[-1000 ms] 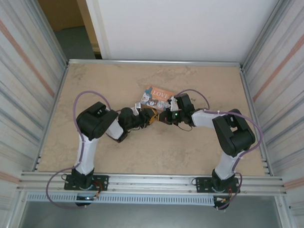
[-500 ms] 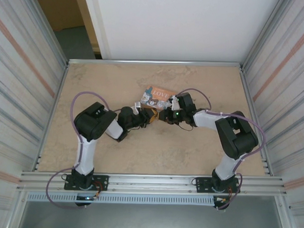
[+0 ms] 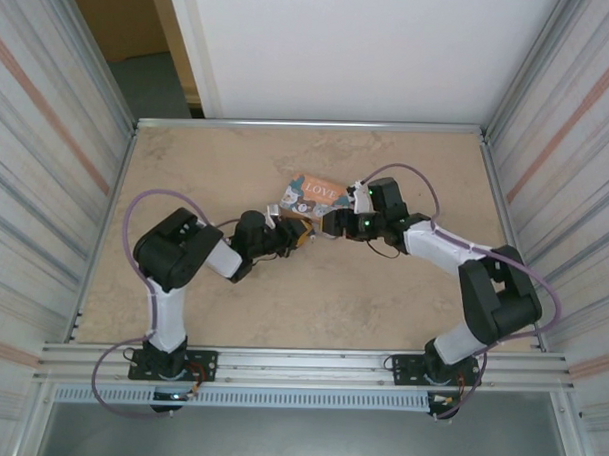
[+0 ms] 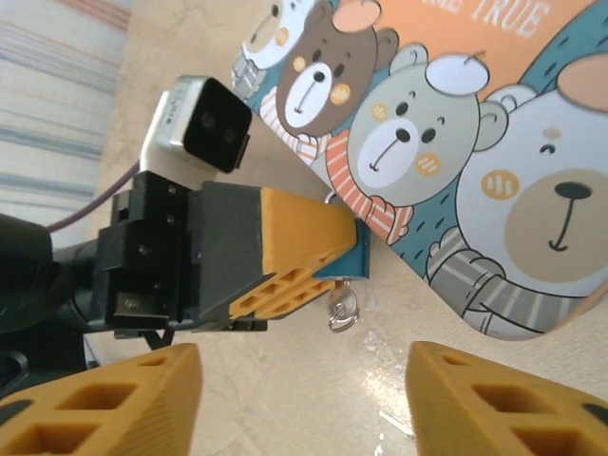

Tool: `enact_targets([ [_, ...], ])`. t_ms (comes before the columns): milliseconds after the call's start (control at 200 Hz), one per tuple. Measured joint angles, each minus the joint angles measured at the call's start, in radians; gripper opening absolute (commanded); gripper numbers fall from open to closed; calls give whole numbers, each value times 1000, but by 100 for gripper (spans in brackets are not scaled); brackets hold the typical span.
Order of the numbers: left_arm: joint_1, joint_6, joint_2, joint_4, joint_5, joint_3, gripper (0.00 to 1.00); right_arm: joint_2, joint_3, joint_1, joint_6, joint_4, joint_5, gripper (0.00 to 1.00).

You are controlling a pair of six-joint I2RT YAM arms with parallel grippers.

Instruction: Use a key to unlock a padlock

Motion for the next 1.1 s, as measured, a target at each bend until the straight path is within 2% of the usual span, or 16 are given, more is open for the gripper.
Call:
enact_targets([
  [411, 0, 1, -93, -149, 0, -22, 0, -208, -13, 0, -229, -27, 24, 92],
  [807, 0, 42, -223, -350, 0, -16, 0, -385, -142, 10, -470, 34, 56, 93],
  [1097, 0, 64, -237, -440, 3, 16, 0, -409, -149, 111, -756, -6, 181, 93],
])
